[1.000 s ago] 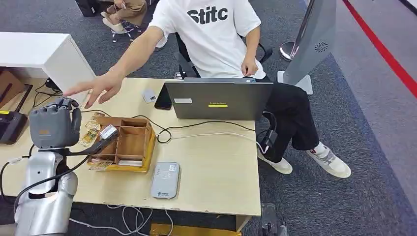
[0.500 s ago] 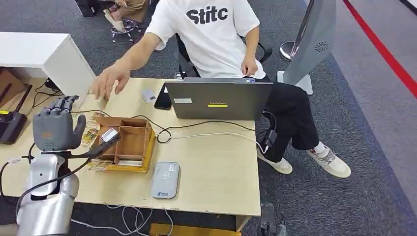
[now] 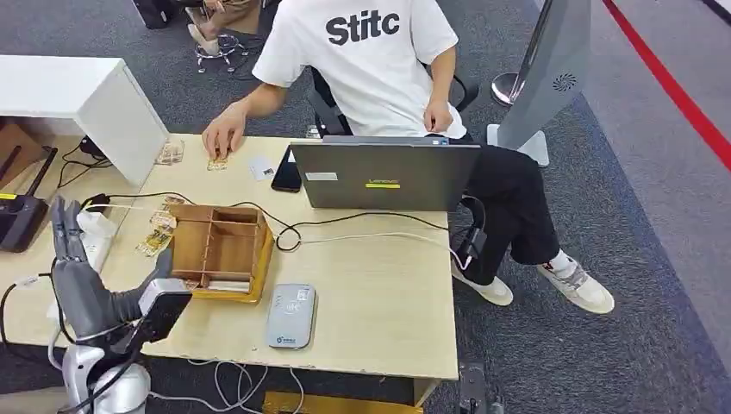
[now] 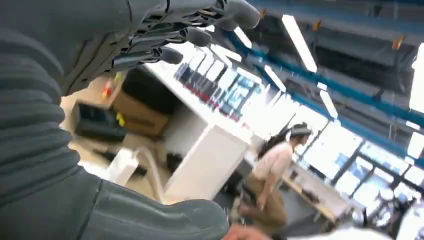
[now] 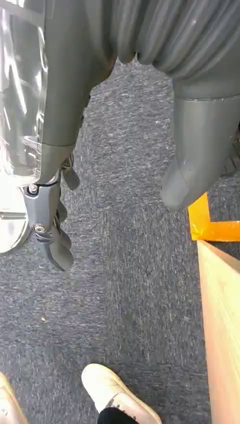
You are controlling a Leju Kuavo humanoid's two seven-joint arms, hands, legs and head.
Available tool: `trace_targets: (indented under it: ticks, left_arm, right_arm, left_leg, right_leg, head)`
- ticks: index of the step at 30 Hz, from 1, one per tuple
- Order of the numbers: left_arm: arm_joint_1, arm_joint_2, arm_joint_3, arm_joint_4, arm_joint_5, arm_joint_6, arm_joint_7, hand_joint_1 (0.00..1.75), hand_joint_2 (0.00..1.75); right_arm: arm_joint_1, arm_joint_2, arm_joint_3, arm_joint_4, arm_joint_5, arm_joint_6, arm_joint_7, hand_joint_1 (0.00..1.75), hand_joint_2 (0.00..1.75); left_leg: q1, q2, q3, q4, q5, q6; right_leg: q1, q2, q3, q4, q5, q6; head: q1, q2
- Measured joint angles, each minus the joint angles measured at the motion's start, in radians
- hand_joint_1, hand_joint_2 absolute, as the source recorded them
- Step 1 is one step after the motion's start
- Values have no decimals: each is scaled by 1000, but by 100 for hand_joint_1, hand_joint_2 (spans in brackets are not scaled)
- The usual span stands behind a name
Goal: Pass the card to the sensor for recognition and then transmit it.
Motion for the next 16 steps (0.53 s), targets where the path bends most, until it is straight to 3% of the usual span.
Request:
trace_targets:
  ticks: [5,10,16]
  left_arm:
    - [113,-63,54,45,188,-202,-139,0,175]
    - [189,-82,127,92,433,-454,-151,0,175]
    - [215,-102,287,166,528,-641,-151,0,175]
  right_arm:
    - [23,-1,-29,0,-22,0,-33,0,175]
    - [42,-9,-52,0,-17,0,-55,0,175]
    - [55,-14,-73,0,-16,0,-71,0,175]
  left_leg:
    - [0,0,0,0,0,0]
    - [0,0,0,0,0,0]
    - [0,0,0,0,0,0]
  right_leg:
    - [0,0,-1,0,0,0]
    - [0,0,-1,0,0,0]
    - [0,0,-1,0,0,0]
  head:
    - [0,0]
    - [-1,0]
    - [-1,0]
